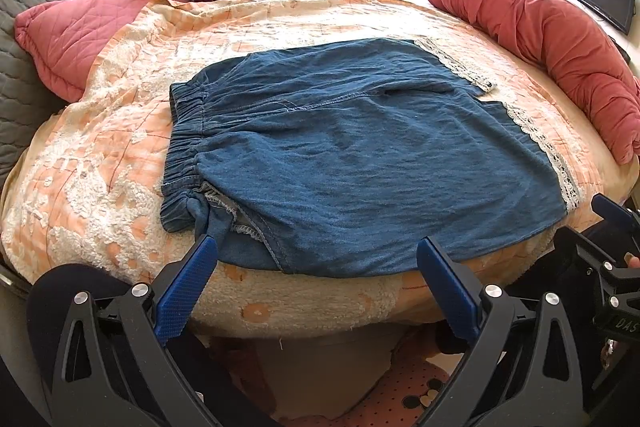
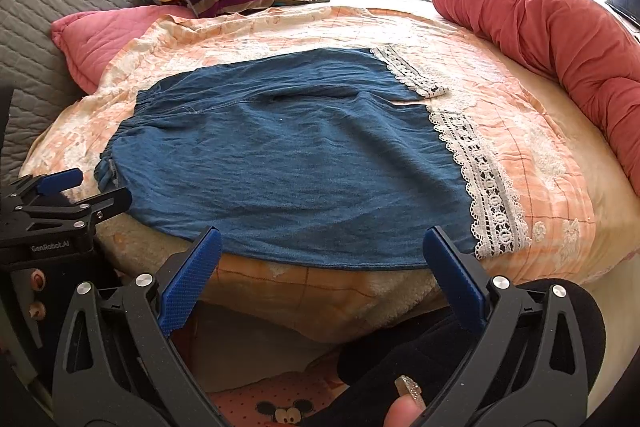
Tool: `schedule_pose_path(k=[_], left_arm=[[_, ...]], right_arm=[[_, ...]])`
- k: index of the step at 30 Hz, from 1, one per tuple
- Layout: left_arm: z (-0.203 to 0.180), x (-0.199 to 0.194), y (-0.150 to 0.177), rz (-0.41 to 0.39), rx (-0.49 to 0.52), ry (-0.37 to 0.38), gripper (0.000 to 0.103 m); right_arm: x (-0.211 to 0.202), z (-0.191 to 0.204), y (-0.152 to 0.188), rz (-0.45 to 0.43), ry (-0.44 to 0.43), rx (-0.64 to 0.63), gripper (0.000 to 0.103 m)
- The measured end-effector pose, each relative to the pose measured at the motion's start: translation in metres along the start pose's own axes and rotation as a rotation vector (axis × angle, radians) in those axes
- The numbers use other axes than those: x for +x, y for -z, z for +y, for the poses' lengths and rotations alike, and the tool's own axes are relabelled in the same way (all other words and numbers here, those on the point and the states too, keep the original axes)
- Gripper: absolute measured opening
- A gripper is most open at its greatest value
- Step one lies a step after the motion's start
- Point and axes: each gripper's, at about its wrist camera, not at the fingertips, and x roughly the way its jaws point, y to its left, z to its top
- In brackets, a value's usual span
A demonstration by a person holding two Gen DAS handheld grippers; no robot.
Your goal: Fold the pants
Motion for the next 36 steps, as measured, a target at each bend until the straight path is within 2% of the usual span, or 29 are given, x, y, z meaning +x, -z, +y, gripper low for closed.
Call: schedule_pose_path(k=[36], left_arm=[[0.0022, -0.0009, 0.0004, -0.001, -0.002, 0.003, 0.099]], right_arm=[[0.0033, -0.0009, 0.0002, 0.009, 0.013, -0.007, 0.095]])
